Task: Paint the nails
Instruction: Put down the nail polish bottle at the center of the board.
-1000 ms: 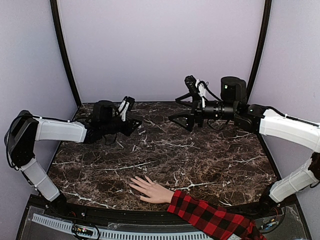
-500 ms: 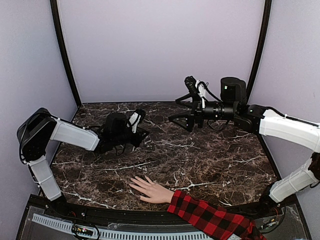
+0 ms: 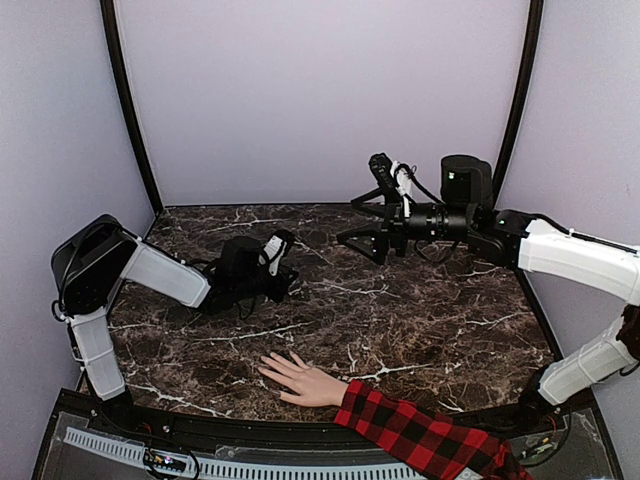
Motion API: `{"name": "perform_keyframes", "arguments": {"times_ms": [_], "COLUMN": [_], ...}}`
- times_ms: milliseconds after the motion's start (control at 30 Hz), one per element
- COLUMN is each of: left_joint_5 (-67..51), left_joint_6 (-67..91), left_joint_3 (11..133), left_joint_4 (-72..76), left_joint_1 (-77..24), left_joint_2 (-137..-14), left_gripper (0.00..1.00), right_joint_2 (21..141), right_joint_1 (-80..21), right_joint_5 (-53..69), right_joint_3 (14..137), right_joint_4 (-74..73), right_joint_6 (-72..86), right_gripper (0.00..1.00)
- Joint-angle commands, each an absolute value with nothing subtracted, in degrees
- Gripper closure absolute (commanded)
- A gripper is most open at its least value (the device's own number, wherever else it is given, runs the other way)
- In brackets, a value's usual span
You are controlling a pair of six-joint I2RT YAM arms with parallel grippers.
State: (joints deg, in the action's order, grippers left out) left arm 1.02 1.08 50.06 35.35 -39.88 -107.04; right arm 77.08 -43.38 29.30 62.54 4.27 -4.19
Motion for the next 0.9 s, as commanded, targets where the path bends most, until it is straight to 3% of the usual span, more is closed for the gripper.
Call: {"name": "perform_keyframes", "arguments": {"times_ms": [0,200,533,700,867], "left_joint_5": [2.6,2.8,2.3,1.5,1.6], "left_joint_6": [0.4,0.4,0.5,0.7,0.4], "left_joint_3": [49.0,48.9,50.3,50.9,52.4], "left_joint_4": [38.4,38.2,36.0,35.0,31.3], "left_joint_1": [-40.2,-40.2,-40.3,-40.2,-40.2], "left_joint_2": [-107.1,-107.4,-107.5,-106.1,-102.5], "left_gripper": [1.00,0.94,0.68,0.55,0.31], "right_joint_2": [76.8,76.9,77.0,76.9,76.9], "right_joint_1": [-42.8,-42.7,-42.8,-42.8,-42.8], "right_joint_5": [29.9,30.0,30.2,30.5,30.4], "right_joint_3": [62.3,62.2,62.5,62.7,62.8], "right_joint_4": [6.2,6.2,5.8,5.7,5.7], "right_joint_6": [-4.0,-4.0,-4.0,-3.9,-3.8], "right_gripper": [0.01,0.01,0.01,0.01,0.01]}}
